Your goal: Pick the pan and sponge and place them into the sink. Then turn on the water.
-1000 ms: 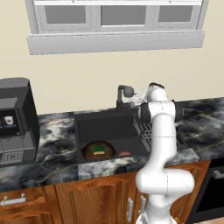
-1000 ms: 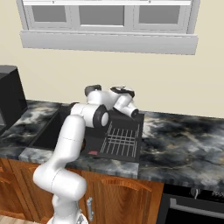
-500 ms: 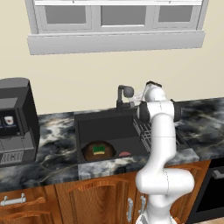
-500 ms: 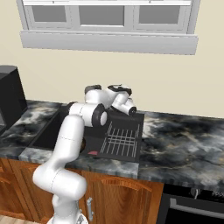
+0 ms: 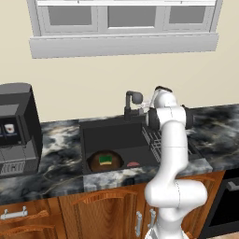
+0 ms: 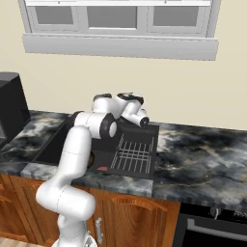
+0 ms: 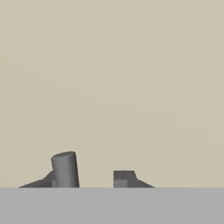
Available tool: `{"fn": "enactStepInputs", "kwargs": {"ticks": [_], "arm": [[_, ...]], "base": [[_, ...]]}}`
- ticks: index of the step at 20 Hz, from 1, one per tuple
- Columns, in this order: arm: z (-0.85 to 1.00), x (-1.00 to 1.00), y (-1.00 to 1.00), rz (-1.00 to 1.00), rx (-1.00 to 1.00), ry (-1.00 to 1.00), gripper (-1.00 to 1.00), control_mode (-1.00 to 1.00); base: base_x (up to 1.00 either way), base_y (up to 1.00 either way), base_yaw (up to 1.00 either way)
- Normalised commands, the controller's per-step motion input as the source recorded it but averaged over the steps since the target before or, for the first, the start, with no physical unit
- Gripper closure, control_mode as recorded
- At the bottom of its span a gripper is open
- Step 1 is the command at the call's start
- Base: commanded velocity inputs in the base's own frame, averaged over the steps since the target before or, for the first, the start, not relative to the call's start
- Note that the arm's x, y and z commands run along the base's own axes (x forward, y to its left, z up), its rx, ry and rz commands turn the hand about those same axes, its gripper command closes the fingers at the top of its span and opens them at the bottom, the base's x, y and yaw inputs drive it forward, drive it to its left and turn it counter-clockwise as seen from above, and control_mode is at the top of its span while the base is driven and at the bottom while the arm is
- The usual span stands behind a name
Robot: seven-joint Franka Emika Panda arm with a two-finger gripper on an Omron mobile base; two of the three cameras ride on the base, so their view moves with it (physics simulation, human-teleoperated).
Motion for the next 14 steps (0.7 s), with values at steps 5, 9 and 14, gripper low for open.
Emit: {"fn": "enactStepInputs", "kwargs": {"ticks": [5, 9, 14], "arm": [[0.0, -0.17, -0.51, -0.07, 0.09, 0.11, 1.0, -1.0], [0.0, -0.18, -0.5, -0.06, 0.1, 0.11, 1.0, -1.0], [0.0, -0.19, -0.5, -0.06, 0.1, 0.13, 1.0, -1.0]], "base": [[0.0, 0.0, 0.0], [0.0, 0.0, 0.0], [0.0, 0.0, 0.0]]}}
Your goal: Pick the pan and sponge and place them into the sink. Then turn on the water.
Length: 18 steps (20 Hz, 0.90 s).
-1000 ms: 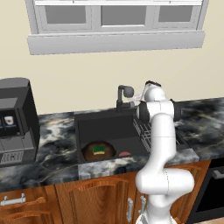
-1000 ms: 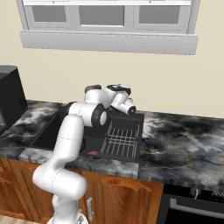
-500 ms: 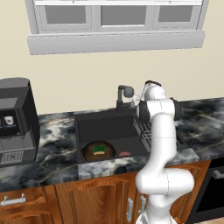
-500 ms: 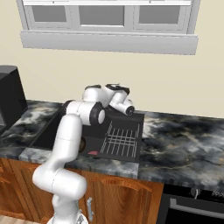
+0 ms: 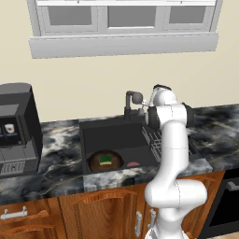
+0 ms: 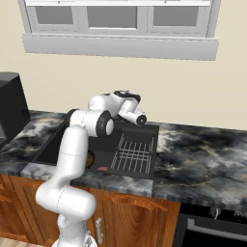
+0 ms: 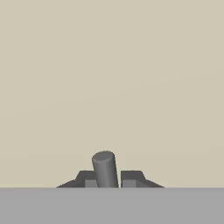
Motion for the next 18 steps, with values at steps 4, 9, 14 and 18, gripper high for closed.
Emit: {"fn": "enactStepInputs", "kwargs": {"ticks": [4, 9, 14, 18], "arm": [[0.0, -0.25, -0.51, -0.05, 0.11, 0.11, 1.0, -1.0], [-0.05, -0.41, -0.4, -0.03, 0.1, 0.11, 1.0, -1.0], [-0.32, -0.62, -0.02, 0.0, 0.03, 0.02, 1.0, -1.0], [0.3, -0.39, -0.24, 0.01, 0.07, -0.05, 1.0, -1.0]], "base": [[0.0, 0.0, 0.0], [0.0, 0.0, 0.0], [0.0, 0.0, 0.0], [0.0, 0.0, 0.0]]}}
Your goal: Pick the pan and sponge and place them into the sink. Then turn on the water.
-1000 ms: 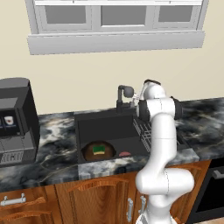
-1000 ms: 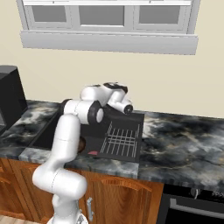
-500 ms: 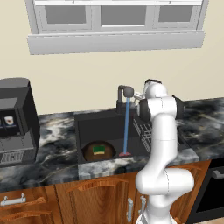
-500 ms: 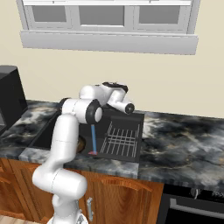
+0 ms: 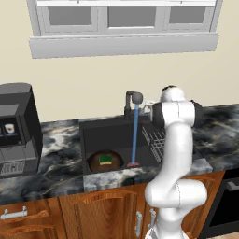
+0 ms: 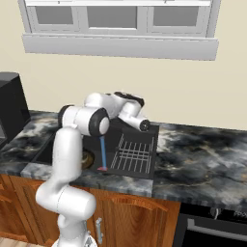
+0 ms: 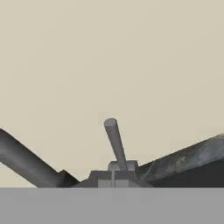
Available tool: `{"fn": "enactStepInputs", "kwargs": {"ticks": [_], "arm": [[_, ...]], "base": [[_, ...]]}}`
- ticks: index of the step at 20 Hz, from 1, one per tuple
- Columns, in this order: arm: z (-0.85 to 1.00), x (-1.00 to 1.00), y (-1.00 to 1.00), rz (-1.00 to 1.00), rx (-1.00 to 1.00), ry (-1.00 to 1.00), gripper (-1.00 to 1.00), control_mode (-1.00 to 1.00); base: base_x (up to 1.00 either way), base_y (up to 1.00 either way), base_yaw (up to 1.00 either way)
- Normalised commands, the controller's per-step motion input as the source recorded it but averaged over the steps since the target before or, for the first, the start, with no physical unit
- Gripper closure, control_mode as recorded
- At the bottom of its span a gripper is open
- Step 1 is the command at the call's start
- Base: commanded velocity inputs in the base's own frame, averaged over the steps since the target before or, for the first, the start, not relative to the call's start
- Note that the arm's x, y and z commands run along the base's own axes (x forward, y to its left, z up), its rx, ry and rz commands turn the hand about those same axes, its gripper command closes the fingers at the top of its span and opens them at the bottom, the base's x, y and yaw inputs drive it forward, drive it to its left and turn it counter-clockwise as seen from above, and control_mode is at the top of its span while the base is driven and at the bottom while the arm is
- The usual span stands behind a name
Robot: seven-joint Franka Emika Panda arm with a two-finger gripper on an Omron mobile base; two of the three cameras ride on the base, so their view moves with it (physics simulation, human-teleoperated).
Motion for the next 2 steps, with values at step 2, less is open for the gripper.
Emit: {"fn": "enactStepInputs", "kwargs": {"ticks": [2], "arm": [[0.52, -0.3, -0.3, 0.03, 0.03, -0.11, 1.0, -1.0]], "base": [[0.0, 0.0, 0.0]]}}
